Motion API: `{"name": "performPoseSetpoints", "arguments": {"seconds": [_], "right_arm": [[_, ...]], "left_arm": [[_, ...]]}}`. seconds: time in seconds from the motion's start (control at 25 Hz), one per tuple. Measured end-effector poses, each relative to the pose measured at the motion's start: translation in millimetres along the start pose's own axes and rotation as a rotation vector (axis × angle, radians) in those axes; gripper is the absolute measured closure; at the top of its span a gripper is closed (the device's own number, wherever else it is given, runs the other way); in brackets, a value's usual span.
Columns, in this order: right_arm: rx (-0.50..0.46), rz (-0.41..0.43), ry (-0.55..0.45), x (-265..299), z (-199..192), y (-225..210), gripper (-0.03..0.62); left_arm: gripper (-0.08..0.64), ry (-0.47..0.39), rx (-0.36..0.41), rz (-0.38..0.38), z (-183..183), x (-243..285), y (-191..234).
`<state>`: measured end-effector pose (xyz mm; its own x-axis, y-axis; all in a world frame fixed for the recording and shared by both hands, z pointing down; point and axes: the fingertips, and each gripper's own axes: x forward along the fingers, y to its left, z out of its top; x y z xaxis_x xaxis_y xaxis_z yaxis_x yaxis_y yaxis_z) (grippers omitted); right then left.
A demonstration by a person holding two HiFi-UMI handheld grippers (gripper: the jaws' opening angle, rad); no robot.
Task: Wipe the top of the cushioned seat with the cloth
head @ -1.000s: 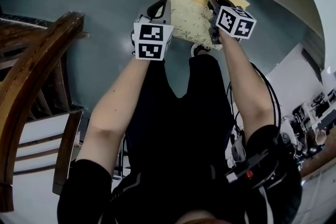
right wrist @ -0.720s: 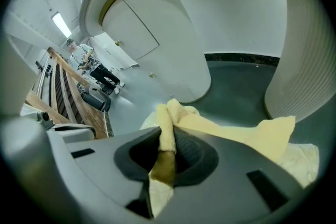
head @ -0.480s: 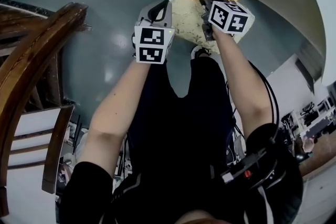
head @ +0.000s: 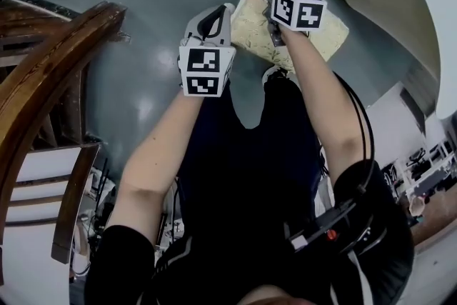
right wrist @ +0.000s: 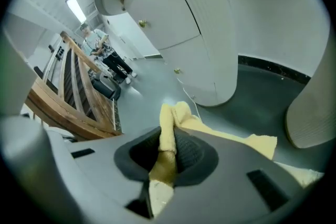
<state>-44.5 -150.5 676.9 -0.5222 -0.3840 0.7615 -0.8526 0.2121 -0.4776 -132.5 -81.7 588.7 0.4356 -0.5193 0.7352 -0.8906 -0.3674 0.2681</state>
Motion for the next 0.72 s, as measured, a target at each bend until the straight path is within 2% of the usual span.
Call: {"name": "performPoseSetpoints", "arguments": {"seconds": [0.12,0.32,0.52,0.72], "right_arm": [[-0.001,0.063,-0.030,-19.2,10.0,13.2,0.531],[-0.054,0.103,-0.093,-73.7,30.0,34.0,0.531],[-0.140,0.134,-0.150,-157.4,43.2,62.4,0.530],[-0.185,0.129,-0.288,-245.2,70.4,76.6,0.529]], "left_arm": [[0.555,-0.023,0.021,-0.015,11.4,-9.8,-9.7],[0.555,-0.086,0.034,-0.029,43.1,-28.0,-26.6],[0.555,-0.152,0.085,-0.118,84.9,-72.5,-77.3],[0.556,-0.194,0.161,-0.159,123.9,-104.4,-116.0]]}}
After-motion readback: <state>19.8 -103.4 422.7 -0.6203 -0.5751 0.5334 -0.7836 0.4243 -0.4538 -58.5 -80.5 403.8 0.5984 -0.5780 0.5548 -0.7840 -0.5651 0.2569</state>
